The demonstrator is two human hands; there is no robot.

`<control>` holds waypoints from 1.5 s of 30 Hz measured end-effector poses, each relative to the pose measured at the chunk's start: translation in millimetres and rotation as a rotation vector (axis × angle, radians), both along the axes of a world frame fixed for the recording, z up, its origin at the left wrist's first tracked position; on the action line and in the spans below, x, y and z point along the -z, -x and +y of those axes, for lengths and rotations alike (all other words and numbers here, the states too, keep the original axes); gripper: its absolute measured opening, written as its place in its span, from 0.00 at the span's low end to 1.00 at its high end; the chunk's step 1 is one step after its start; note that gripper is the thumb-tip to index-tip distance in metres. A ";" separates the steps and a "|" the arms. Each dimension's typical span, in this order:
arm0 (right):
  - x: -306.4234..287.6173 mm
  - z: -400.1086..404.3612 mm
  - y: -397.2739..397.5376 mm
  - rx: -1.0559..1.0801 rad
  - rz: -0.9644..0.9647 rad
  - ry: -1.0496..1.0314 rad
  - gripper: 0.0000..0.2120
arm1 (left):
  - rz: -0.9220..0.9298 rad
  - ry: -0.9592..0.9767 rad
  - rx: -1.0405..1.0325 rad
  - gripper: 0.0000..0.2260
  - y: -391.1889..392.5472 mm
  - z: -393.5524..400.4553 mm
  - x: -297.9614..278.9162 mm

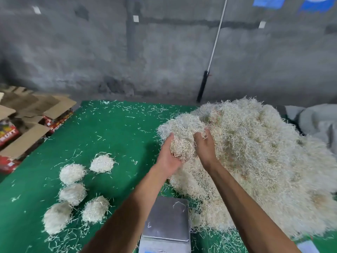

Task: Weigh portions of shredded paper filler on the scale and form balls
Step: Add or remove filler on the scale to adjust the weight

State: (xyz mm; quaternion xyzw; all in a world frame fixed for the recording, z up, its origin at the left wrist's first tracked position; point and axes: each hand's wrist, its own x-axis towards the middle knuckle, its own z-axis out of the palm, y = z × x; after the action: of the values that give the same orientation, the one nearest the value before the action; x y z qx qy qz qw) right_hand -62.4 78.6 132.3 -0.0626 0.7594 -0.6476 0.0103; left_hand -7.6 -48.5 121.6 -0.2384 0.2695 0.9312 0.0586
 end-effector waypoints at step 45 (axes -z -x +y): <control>165.3 67.2 -125.5 -0.009 -0.252 -0.369 0.26 | -0.274 0.877 0.162 0.46 -166.6 -76.6 143.3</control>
State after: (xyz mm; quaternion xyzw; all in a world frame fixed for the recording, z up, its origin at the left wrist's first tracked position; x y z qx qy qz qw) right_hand 63.1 145.8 -33.0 0.0183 0.8573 -0.5004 0.1194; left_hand 158.9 -125.0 -21.7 -0.3395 0.6452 0.6819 0.0598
